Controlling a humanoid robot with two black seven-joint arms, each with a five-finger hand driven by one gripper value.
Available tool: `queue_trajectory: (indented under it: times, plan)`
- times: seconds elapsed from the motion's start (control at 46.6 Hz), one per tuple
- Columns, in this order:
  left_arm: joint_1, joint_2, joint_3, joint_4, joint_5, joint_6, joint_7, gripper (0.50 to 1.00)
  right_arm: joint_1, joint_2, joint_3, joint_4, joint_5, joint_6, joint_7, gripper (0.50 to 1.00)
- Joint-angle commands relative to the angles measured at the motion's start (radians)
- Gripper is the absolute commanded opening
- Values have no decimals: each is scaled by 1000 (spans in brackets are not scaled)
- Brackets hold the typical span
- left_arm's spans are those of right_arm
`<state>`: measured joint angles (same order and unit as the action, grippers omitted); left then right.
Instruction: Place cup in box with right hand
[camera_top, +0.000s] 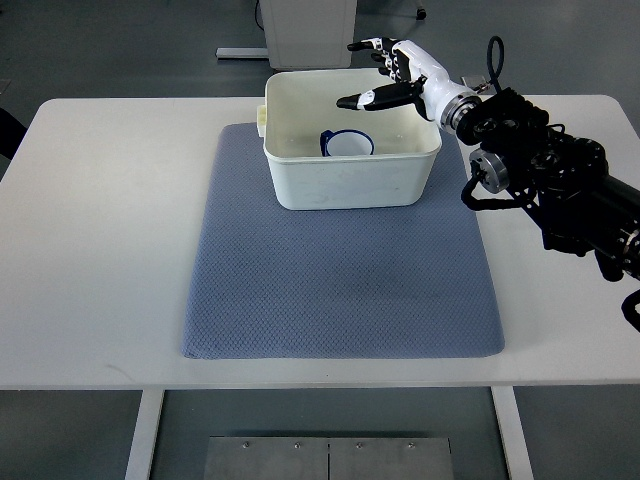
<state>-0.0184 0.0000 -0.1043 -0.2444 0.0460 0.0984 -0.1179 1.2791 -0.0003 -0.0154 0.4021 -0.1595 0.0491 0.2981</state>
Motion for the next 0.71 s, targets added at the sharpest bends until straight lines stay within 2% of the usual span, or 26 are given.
queue_trajectory:
  times: [0.0,0.15,0.3,0.536,0.687]
  plan:
    - [0,0,0,-1,0,1,0,1000,0,-1,0,0,0,0,0,1000]
    - [0,0,0,0,0,0,0,1000,-9,-4,0,0,0,1,-2,1000]
    - [0,0,0,-1,0,0,0,1000,-17,-63,24,1,5,12,-23,1000]
    - [0,0,0,0,0,1,0,1000,-95,-122,279,1,38,28,-94,1000]
    - [0,0,0,0,0,1,0,1000,-150,-175,371,3,95,72,-105,1000]
